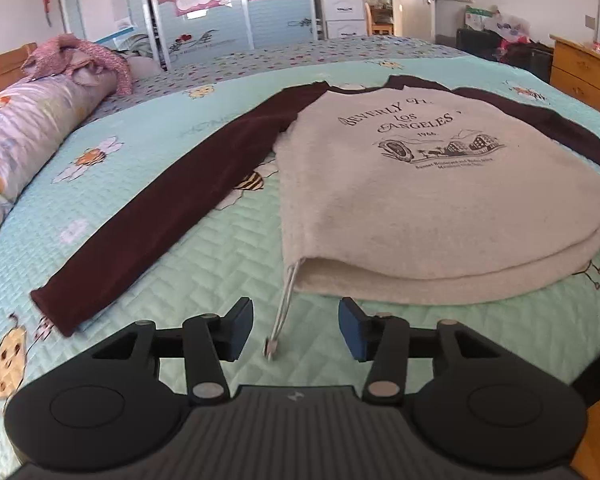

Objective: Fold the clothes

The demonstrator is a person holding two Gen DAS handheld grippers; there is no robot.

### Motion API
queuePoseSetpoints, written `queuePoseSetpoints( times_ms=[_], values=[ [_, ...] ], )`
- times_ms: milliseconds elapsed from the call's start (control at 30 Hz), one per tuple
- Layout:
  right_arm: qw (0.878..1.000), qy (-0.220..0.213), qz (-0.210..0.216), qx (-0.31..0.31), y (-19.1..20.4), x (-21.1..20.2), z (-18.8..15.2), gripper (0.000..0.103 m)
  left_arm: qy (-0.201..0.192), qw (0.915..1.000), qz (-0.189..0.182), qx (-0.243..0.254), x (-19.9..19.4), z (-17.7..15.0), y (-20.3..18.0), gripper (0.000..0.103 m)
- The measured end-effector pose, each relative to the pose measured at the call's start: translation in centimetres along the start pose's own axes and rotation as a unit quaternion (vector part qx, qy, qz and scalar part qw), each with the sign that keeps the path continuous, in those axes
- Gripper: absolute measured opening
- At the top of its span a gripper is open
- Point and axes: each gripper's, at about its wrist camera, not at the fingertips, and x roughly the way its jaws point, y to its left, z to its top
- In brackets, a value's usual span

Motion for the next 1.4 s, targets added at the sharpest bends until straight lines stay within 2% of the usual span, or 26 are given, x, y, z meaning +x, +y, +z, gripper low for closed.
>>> queuePoseSetpoints(
  times_ms=[133, 200, 267, 300, 467, 600, 733, 867, 967, 1200, 1300, 1400],
  values=[
    [0.999, -0.021, 0.022, 0.040, -1.1, -2.3, 0.3, 0.064, -0.033, 0.9989, -0.005, -0.032, -1.6, 0.5, 0.5, 0.054],
    [0.996, -0.051, 0.038, 0.058, -1.2, -3.5, 0.9, 0.065, -0.048, 0.9982, -0.001, -0.036, -1.7, 1.3, 0.4, 0.059],
    [0.993, -0.083, 0.049, 0.069, -0.8, -4.3, 1.7, 0.072, -0.058, 0.9976, 0.001, -0.038, -1.5, 2.2, 0.1, 0.061],
    [0.992, -0.094, 0.051, 0.072, -0.6, -4.4, 1.9, 0.076, -0.061, 0.9973, 0.000, -0.040, -1.5, 2.5, -0.2, 0.061],
    [0.989, -0.108, 0.074, 0.070, 1.2, -3.5, 2.9, 0.077, -0.073, 0.9961, -0.025, -0.042, -1.6, 3.6, -1.7, 0.062],
    [0.992, -0.086, 0.076, 0.054, 2.3, -1.9, 2.6, 0.077, -0.067, 0.9968, -0.039, -0.019, -1.3, 3.4, -3.1, 0.065],
    [0.994, -0.065, 0.071, 0.057, 2.4, -0.5, 1.8, 0.077, -0.056, 0.9975, -0.039, -0.016, -0.6, 3.0, -3.6, 0.065],
    [0.994, -0.049, 0.063, 0.075, 1.4, -0.2, 0.7, 0.077, -0.046, 0.9982, -0.024, -0.030, -0.1, 2.6, -3.0, 0.065],
    [0.991, -0.046, 0.066, 0.106, 0.1, -0.6, 0.1, 0.077, -0.034, 0.9969, -0.021, -0.068, 0.1, 2.0, -1.7, 0.065],
    [0.977, -0.053, 0.073, 0.193, -3.4, -1.3, -0.7, 0.077, -0.006, 0.9915, -0.021, -0.128, 0.4, 0.0, 0.3, 0.065],
    [0.974, -0.053, 0.075, 0.208, -3.3, -1.5, -0.7, 0.077, 0.004, 0.9917, -0.026, -0.126, 0.5, -0.2, -0.3, 0.065],
    [0.978, -0.047, 0.089, 0.183, -1.7, -1.8, -0.4, 0.077, 0.011, 0.9945, -0.022, -0.102, 0.5, 0.3, -1.7, 0.065]
  ],
)
